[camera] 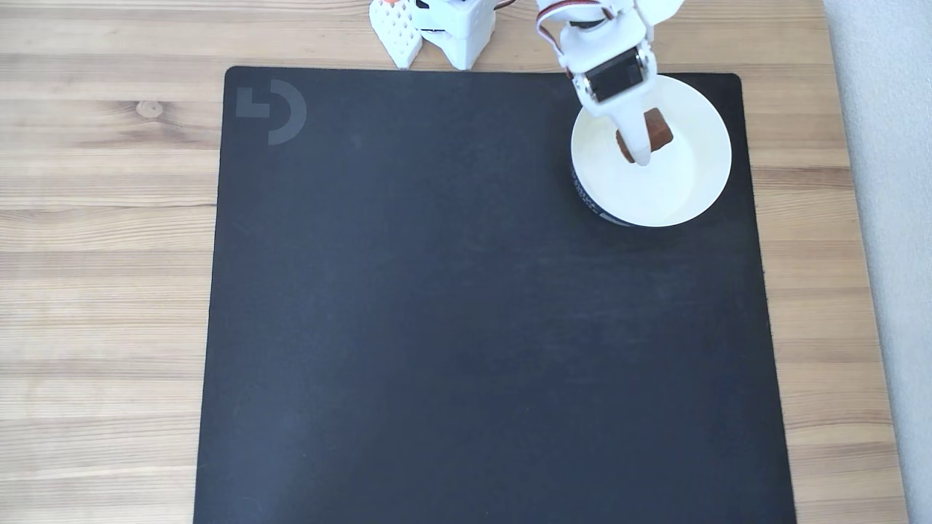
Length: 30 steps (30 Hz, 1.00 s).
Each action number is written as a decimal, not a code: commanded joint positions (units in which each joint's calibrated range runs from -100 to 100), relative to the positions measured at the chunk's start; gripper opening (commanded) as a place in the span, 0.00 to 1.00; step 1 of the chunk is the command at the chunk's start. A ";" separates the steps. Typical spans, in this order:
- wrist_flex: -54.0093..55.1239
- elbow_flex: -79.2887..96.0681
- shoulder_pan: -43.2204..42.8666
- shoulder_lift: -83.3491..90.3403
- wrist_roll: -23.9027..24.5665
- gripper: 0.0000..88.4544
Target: Pick up the toy and place it on the plate
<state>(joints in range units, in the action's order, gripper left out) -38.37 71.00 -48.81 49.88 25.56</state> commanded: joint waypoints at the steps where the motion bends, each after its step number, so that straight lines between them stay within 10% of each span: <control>1: 0.44 -0.20 -0.83 1.27 0.22 0.22; 14: 1.11 -1.46 1.26 2.94 -0.25 0.11; 30: 8.23 23.14 47.68 48.21 -12.82 0.03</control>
<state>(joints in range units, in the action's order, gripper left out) -35.16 86.21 -10.36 90.92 15.68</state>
